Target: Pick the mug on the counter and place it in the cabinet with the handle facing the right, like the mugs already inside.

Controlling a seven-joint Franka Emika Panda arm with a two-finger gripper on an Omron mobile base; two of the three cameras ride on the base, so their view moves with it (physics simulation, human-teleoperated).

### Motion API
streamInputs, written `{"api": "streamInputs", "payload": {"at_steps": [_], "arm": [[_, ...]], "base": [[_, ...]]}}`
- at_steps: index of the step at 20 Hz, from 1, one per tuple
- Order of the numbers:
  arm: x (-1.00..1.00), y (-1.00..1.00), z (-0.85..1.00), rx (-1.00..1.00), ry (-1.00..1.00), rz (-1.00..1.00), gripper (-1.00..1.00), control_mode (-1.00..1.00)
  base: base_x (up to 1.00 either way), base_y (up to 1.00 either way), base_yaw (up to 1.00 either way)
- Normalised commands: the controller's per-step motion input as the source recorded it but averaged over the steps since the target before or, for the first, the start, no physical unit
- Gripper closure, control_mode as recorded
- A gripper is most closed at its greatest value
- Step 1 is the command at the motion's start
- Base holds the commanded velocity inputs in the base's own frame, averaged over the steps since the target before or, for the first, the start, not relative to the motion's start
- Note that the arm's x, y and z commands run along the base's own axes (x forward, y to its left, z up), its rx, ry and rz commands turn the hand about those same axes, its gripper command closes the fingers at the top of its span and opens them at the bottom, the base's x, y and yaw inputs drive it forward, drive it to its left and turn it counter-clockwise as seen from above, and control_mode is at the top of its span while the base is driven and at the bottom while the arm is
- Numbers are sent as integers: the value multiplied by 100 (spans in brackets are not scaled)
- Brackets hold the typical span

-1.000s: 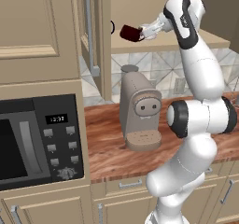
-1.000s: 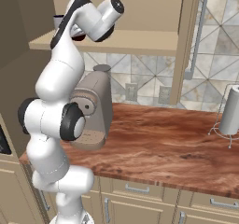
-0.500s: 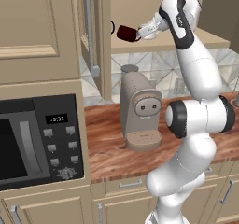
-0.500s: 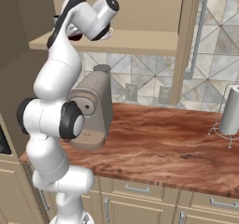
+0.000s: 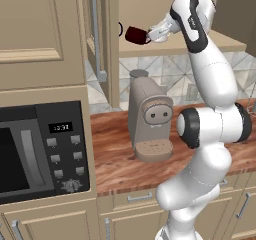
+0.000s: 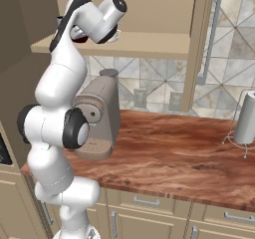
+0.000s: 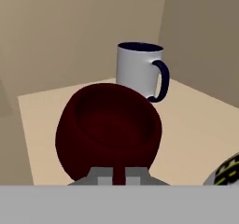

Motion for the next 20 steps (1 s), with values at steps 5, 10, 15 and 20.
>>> {"api": "streamInputs", "payload": {"at_steps": [5, 10, 15, 20], "arm": [[10, 0, 0, -5, -5, -4, 100, -100], [20, 0, -1, -4, -2, -7, 100, -100], [27, 0, -3, -1, 0, -5, 100, -100], [34, 0, -11, 0, 0, 0, 100, -100]], "base": [[0, 0, 0], [0, 0, 0], [0, 0, 0], [0, 0, 0]]}}
